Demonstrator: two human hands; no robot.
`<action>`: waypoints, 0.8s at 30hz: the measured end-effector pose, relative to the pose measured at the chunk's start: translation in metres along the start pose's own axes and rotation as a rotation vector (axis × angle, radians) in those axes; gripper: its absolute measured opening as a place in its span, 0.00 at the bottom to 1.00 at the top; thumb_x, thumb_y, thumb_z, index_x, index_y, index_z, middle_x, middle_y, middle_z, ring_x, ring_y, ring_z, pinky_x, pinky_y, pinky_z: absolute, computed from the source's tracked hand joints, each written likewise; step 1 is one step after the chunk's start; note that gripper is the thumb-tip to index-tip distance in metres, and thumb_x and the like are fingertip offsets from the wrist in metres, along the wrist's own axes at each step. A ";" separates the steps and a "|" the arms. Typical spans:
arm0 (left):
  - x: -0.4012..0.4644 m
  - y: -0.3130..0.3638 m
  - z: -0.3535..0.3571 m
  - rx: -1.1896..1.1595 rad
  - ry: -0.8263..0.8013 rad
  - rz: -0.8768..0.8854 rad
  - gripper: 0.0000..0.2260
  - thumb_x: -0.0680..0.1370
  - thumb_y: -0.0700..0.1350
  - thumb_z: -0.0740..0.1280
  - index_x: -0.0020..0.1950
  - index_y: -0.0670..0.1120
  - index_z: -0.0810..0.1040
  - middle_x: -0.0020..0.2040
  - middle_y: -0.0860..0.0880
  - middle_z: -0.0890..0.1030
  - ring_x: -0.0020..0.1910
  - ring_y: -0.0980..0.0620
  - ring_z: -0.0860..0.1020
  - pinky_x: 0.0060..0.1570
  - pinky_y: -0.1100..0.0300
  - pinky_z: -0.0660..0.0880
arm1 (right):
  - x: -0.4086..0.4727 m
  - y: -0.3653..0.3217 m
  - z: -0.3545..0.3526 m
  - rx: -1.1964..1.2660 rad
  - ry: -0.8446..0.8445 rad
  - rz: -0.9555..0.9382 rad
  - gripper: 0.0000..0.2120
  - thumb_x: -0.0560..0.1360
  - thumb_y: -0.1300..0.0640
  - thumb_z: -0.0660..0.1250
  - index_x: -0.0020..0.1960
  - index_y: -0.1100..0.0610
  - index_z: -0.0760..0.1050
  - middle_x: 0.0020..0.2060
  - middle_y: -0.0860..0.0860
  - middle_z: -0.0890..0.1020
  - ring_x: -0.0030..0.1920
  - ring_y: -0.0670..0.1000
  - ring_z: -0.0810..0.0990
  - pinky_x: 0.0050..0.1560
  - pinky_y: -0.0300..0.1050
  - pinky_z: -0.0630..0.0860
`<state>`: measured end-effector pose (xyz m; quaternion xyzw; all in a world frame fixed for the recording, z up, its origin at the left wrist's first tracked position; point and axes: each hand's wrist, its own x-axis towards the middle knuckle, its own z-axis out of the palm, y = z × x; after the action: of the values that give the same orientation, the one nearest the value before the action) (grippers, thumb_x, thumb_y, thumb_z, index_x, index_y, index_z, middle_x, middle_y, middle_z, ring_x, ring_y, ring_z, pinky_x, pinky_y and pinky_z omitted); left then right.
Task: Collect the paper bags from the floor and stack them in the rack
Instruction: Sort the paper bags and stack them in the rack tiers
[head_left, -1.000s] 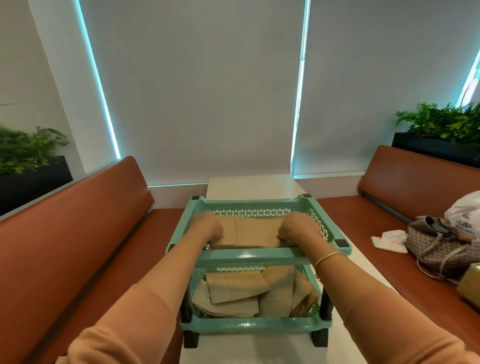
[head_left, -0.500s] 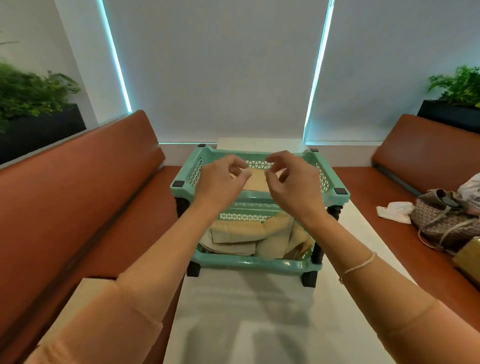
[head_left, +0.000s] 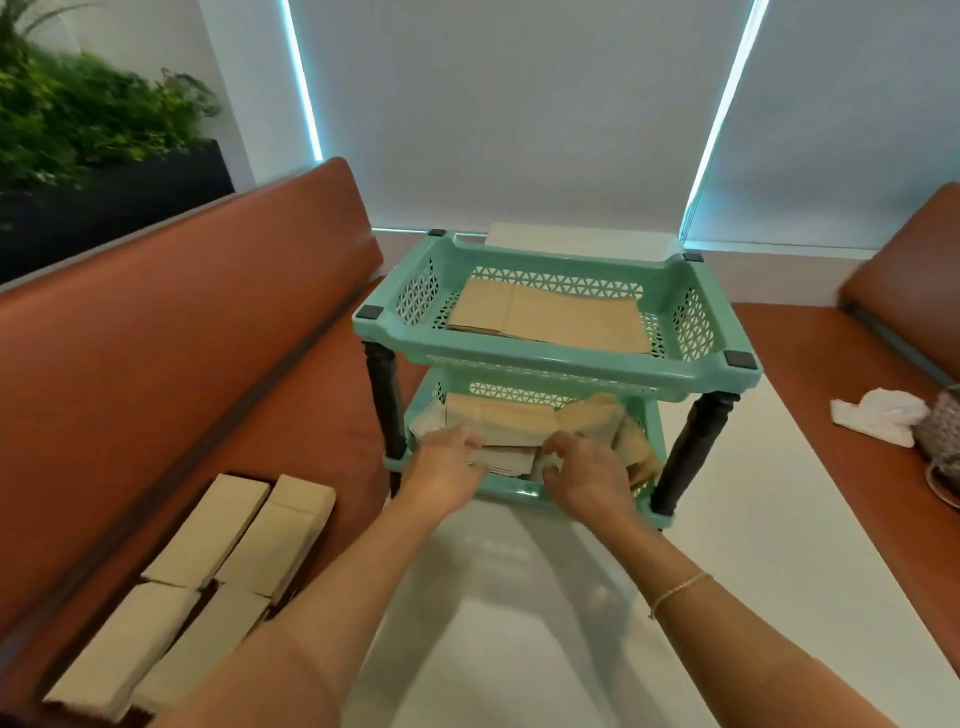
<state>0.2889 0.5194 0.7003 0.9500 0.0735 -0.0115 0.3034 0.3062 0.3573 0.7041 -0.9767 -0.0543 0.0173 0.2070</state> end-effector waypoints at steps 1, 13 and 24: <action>0.010 0.001 0.003 0.040 -0.007 -0.017 0.17 0.76 0.48 0.67 0.64 0.49 0.73 0.62 0.48 0.75 0.61 0.50 0.73 0.62 0.54 0.71 | 0.006 -0.001 0.002 0.025 0.000 0.029 0.14 0.77 0.56 0.61 0.62 0.51 0.73 0.58 0.53 0.76 0.58 0.54 0.75 0.56 0.48 0.74; 0.098 0.011 0.025 0.629 -0.272 0.297 0.25 0.77 0.55 0.62 0.71 0.48 0.64 0.65 0.44 0.73 0.64 0.44 0.70 0.65 0.51 0.64 | 0.053 -0.002 0.023 0.351 -0.185 0.391 0.22 0.75 0.57 0.64 0.67 0.54 0.63 0.59 0.56 0.77 0.58 0.55 0.76 0.62 0.50 0.72; 0.101 0.016 0.011 0.226 -0.051 0.241 0.08 0.79 0.50 0.58 0.40 0.54 0.70 0.39 0.57 0.70 0.45 0.49 0.73 0.47 0.58 0.67 | 0.070 -0.006 0.038 0.767 -0.153 0.559 0.13 0.72 0.52 0.71 0.53 0.53 0.73 0.49 0.54 0.80 0.50 0.54 0.80 0.53 0.49 0.79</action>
<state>0.3917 0.5131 0.6937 0.9793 -0.0503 -0.0074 0.1957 0.3731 0.3866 0.6709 -0.8030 0.2056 0.1631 0.5351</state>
